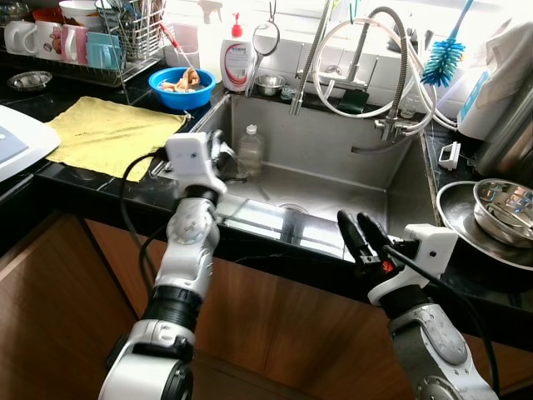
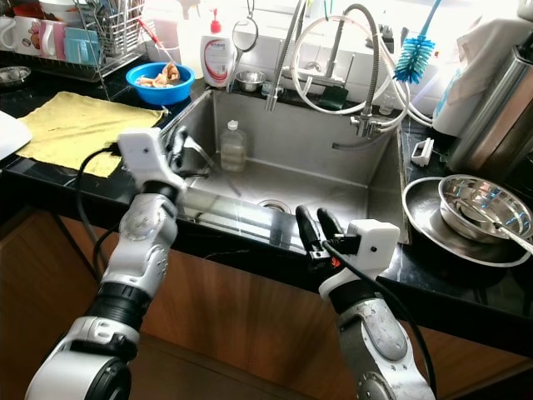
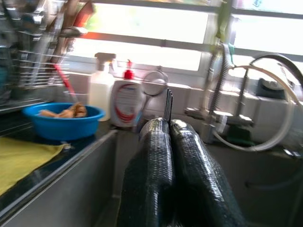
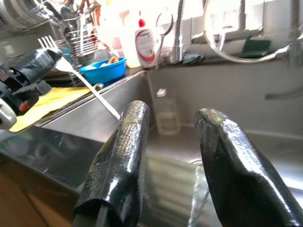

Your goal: Kitchen organization

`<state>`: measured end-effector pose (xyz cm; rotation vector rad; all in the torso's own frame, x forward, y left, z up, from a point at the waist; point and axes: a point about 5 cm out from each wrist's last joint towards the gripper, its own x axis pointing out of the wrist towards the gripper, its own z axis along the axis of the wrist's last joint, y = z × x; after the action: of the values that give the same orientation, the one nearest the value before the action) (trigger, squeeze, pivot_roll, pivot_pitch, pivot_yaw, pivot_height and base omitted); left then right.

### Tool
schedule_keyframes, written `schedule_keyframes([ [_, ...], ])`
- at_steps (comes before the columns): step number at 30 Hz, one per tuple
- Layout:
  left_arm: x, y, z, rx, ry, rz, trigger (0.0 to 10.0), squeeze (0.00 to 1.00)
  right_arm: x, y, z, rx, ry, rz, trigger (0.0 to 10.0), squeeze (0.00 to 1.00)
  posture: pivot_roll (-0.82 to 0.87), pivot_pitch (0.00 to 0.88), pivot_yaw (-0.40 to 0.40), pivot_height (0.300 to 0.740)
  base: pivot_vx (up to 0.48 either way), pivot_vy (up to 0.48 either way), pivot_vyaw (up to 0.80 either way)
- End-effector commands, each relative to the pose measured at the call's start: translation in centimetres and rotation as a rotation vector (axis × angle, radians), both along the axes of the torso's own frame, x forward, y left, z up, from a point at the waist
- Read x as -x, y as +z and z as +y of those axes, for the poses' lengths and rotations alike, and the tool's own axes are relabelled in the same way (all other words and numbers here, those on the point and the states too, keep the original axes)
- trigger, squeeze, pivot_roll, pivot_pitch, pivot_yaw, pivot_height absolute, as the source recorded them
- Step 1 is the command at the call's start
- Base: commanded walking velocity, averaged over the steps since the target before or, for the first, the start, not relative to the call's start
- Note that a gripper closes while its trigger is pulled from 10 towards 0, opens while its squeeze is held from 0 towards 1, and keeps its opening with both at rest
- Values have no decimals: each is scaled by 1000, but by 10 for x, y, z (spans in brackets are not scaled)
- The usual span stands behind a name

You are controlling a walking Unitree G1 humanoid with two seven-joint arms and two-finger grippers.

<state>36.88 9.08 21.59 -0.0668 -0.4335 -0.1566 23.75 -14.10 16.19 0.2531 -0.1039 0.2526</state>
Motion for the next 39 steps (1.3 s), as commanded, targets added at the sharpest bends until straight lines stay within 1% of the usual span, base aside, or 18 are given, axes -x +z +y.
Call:
schedule_keyframes([
  [1,-2,2,-13,-66,-49,-18,10000,0,2,10,-5,25,-51,-51,10000,0,35,0,-61,740,0,0,0],
  [3,-6,-6,-30,-189,-97,13,10000,0,3,11,-8,60,-86,-60,10000,0,23,0,-56,740,0,0,0],
  [5,-9,-13,-40,-263,-134,46,10000,0,4,10,-9,88,-96,-60,10000,0,16,0,-53,740,0,0,0],
  [6,-10,-17,-43,-283,-144,72,10000,0,4,9,-8,94,-97,-60,10000,0,16,0,-53,740,0,0,0],
  [7,-11,-20,-44,-288,-145,99,10000,0,5,9,-8,95,-99,-60,10000,0,14,0,-49,740,0,0,0],
  [8,-14,-26,-44,-274,-142,142,10000,0,6,7,-7,116,-114,-59,10000,0,7,0,-46,740,0,0,0],
  [14,-14,-28,-44,-300,-144,146,10000,0,8,5,-5,133,-128,-58,10000,0,7,0,-43,740,0,0,0],
  [15,-15,-30,-44,-308,-143,151,10000,110,10,3,-5,135,-134,-55,10000,0,7,0,-42,740,0,0,0],
  [16,-15,-30,-44,-308,-143,151,10000,110,10,3,-5,135,-134,-55,10000,0,7,0,-42,740,0,0,0],
  [17,-15,-31,-43,-310,-142,156,10000,631,11,2,-4,137,-137,-51,10000,0,8,0,-42,740,0,0,0],
  [18,-16,-32,-42,-309,-139,160,10000,1000,11,1,-3,138,-139,-48,10000,0,9,0,-43,740,0,0,0],
  [28,-18,-32,-40,-318,-132,163,10000,1000,9,-1,-4,146,-151,-50,10000,0,15,0,-45,740,0,0,0],
  [34,-19,-28,-38,-340,-123,123,10000,1000,8,-2,-3,146,-155,-51,10000,0,22,0,-46,740,0,0,0],
  [35,-19,-25,-37,-365,-117,99,10000,1000,8,-2,-3,148,-157,-51,10000,0,23,0,-46,740,0,0,0],
  [36,-20,-21,-36,-417,-98,61,10000,965,7,-1,-4,149,-158,-53,10000,0,22,0,-47,740,0,0,0],
  [37,-20,-20,-35,-429,-94,52,10000,965,7,-1,-4,149,-158,-54,10000,0,22,0,-47,740,0,0,0],
  [38,-20,-15,-32,-473,-83,11,10000,0,7,-1,-4,152,-158,-56,10000,0,22,0,-47,740,0,0,0],
  [39,-20,-12,-29,-505,-77,-19,10000,0,7,0,-5,154,-159,-58,10000,0,23,0,-46,740,0,0,0],
])
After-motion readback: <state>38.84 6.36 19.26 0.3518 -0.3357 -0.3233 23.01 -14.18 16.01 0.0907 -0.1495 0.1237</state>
